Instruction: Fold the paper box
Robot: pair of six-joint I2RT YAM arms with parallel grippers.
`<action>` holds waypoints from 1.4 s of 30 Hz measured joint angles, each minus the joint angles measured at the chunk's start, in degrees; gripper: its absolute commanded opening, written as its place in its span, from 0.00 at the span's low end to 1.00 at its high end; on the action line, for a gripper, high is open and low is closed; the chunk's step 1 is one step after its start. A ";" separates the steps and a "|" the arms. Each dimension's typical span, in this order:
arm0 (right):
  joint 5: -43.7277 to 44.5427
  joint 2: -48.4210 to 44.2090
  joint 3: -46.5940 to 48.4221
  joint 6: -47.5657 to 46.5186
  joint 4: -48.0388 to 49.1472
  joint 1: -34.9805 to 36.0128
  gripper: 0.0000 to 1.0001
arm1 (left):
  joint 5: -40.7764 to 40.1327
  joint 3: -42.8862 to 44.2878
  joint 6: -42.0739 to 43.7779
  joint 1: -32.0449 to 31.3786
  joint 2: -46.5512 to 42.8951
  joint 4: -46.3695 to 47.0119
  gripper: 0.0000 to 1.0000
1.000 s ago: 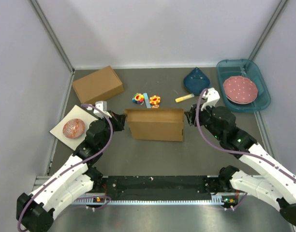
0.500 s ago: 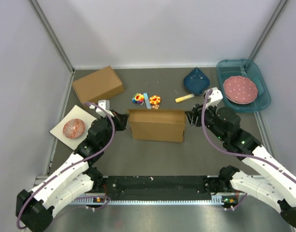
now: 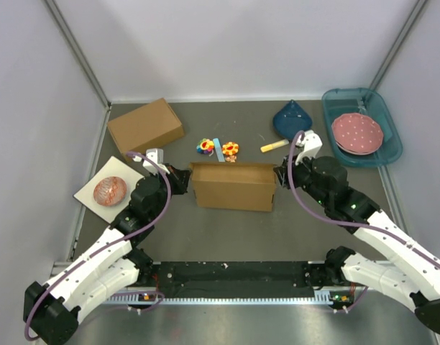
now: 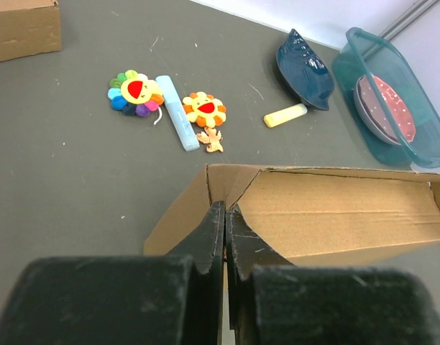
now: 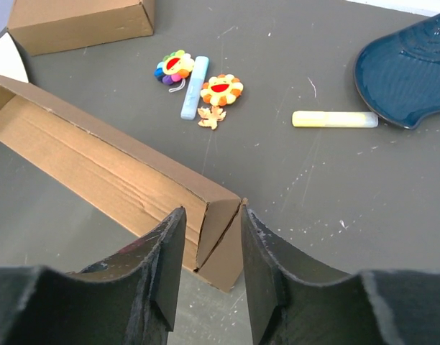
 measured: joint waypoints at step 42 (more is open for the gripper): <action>1.79 -2.05 -12.02 4.02 10.45 0.00 0.00 | 1.22 0.24 0.76 -0.98 -1.86 -3.50 0.23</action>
